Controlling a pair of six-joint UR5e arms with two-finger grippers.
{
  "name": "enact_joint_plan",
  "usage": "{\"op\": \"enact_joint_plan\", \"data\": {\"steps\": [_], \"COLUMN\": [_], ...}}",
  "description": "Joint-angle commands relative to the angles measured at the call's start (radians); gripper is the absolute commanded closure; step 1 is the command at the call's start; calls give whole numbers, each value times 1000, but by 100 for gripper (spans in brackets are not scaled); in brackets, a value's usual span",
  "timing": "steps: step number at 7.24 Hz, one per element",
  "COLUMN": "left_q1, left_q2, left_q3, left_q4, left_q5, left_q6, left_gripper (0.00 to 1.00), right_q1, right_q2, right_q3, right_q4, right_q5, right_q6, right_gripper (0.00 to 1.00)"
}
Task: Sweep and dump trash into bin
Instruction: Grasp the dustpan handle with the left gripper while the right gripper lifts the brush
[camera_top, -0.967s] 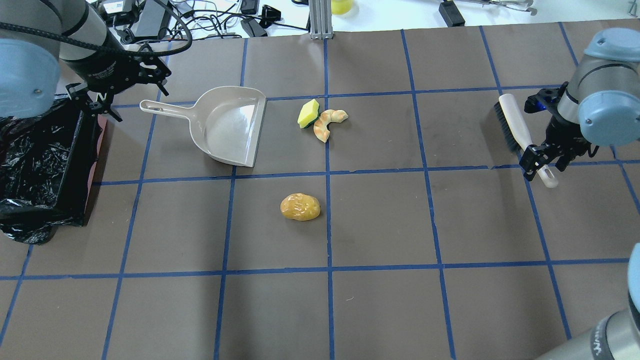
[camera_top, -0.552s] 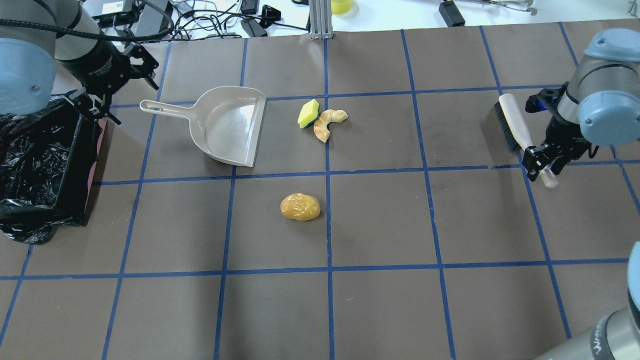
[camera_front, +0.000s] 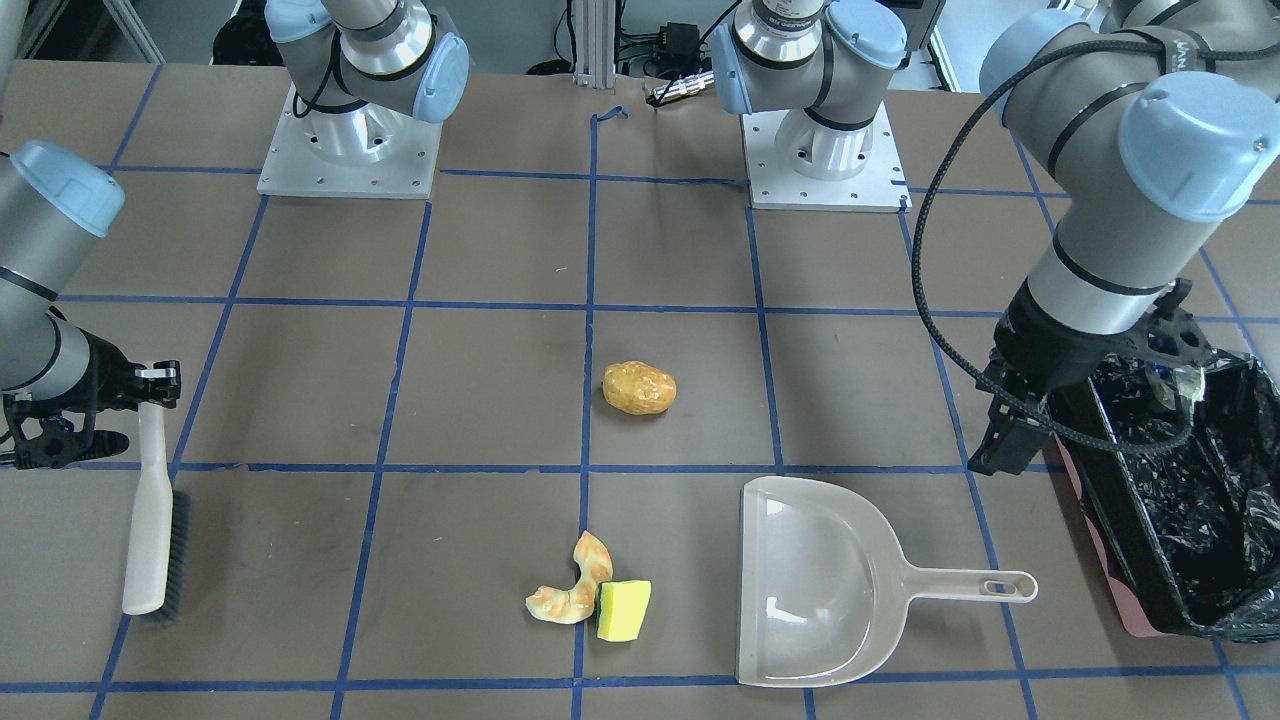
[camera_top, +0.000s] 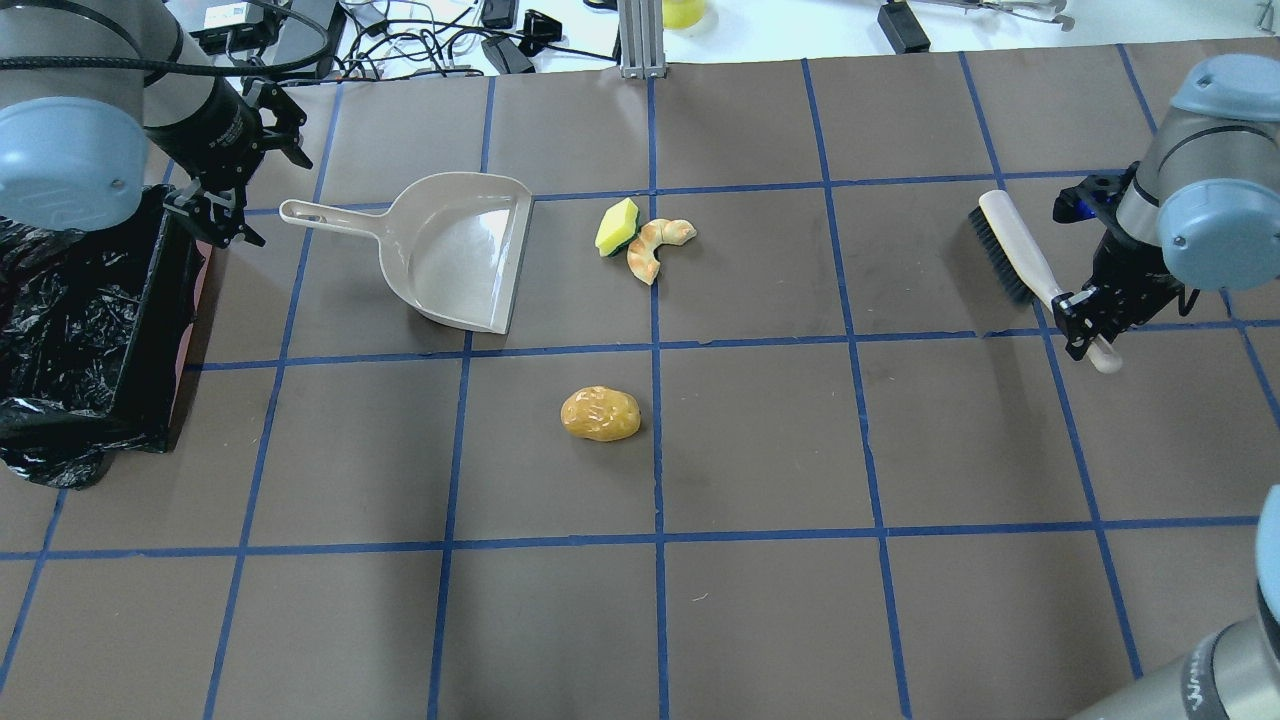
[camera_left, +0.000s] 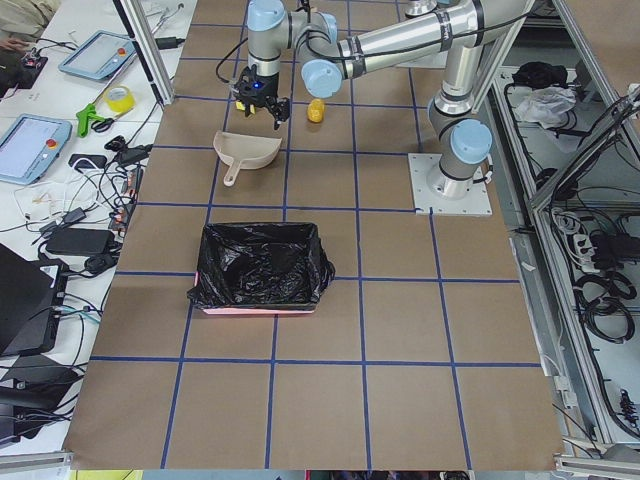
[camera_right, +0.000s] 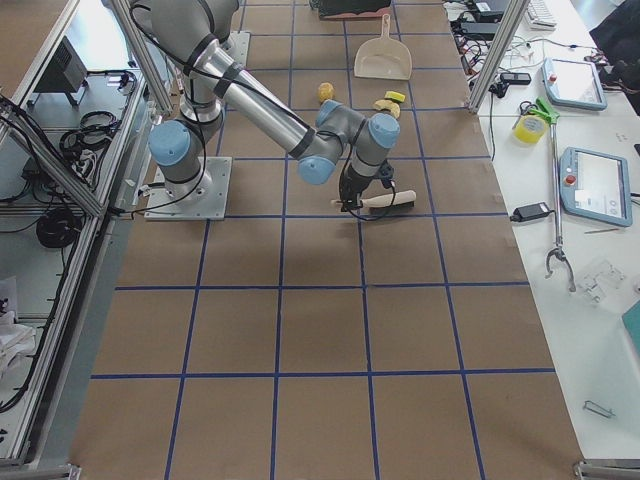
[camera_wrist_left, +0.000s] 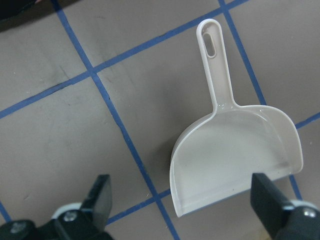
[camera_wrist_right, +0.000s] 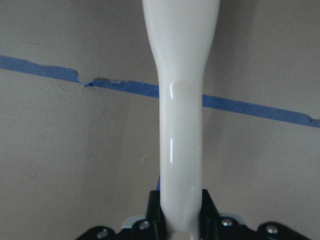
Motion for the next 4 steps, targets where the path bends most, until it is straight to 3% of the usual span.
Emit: {"op": "enact_joint_plan", "data": {"steps": [1,4], "left_q1": [0,0], "left_q2": [-74,-189], "left_q3": [7,67], "left_q4": [76,136], "left_q5": [-7,2], "left_q6": [-155,-180], "left_gripper": [0,1], "right_q1": [13,206], "right_q2": [-30,-98], "right_q3": [-22,-66], "right_q4": [14,174], "right_q5": [2,-16], "right_q6": [75,325], "right_gripper": [79,83]}}
